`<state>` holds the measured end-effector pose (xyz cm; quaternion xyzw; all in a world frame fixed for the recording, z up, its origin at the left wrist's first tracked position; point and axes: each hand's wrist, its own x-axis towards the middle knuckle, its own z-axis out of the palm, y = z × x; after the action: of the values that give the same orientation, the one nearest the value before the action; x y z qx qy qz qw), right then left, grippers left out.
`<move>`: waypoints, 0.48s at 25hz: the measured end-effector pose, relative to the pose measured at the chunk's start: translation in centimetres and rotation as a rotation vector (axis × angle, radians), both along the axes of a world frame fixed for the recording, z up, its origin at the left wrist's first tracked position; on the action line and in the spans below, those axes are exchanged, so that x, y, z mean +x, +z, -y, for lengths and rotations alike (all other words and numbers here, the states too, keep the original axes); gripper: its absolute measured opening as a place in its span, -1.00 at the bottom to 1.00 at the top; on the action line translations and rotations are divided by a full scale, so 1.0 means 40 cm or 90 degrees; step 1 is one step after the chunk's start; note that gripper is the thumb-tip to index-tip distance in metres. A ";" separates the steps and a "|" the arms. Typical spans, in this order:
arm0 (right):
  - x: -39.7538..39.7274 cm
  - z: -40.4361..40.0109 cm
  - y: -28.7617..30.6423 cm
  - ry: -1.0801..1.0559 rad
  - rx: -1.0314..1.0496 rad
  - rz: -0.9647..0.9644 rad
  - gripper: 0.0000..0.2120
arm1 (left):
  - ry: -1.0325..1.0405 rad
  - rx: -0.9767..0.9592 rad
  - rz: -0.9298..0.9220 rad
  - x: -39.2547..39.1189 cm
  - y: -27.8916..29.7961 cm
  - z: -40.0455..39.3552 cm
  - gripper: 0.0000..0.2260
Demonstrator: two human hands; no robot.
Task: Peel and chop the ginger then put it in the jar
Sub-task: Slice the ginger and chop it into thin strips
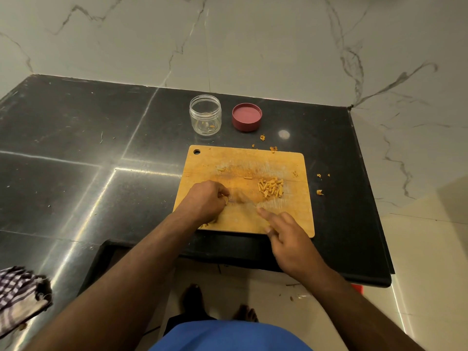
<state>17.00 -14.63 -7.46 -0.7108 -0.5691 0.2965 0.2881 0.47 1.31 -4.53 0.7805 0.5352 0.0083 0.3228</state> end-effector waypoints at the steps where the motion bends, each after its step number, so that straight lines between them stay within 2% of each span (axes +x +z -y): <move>1: -0.005 -0.009 0.007 -0.064 -0.012 -0.145 -0.55 | 0.000 0.000 0.004 -0.002 0.001 0.000 -0.72; 3: -0.024 -0.036 0.020 -0.198 -0.068 -0.457 -0.62 | -0.004 0.007 0.000 -0.005 0.003 0.003 -0.72; 5: -0.041 -0.073 0.029 -0.261 -0.107 -0.588 -0.69 | -0.003 0.013 -0.004 -0.005 0.003 0.003 -0.72; 8: -0.055 -0.131 0.033 -0.254 -0.131 -0.612 -0.76 | -0.009 0.014 -0.014 -0.003 0.005 0.005 -0.73; 12: -0.071 -0.176 0.030 -0.244 -0.166 -0.560 -0.78 | -0.012 0.013 -0.005 -0.009 0.001 0.003 -0.78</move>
<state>14.15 -7.57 -6.25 -0.6403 -0.2108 0.5786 0.4591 0.11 1.21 -4.48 0.7887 0.5293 0.0077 0.3127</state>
